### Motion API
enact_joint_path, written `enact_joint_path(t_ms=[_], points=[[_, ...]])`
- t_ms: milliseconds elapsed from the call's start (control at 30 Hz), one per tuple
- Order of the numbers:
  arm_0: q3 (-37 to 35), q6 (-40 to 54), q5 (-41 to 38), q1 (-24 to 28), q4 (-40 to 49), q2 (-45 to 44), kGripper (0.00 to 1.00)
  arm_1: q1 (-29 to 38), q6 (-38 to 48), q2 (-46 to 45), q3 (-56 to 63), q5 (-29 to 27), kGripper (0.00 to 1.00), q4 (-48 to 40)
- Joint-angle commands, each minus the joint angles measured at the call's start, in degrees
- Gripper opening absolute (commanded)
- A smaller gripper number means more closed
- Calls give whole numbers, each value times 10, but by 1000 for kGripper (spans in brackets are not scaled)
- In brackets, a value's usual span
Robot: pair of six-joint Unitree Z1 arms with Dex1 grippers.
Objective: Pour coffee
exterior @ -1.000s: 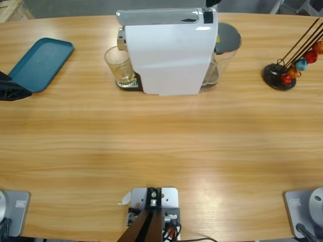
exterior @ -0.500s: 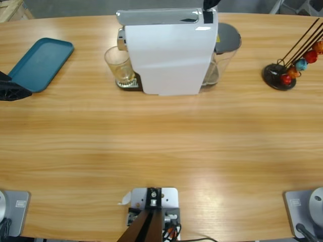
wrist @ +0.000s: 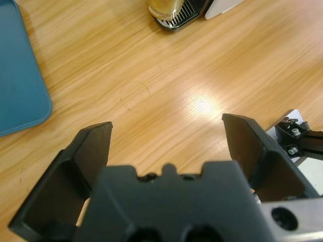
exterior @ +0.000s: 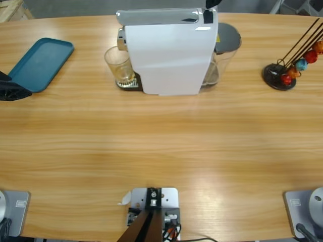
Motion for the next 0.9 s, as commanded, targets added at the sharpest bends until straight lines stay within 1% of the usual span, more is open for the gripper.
enact_joint_path(t_ms=[33, 533, 900], points=[[12, -10, -1, 4, -4, 0, 946, 1, 0, 30, 3, -5, 0, -5], [13, -10, -3, 4, -4, 2, 950, 1, 0, 44, -1, -1, 0, -7], [13, -10, -3, 4, -4, 2, 950, 1, 6, 24, 61, 3, 0, -39]])
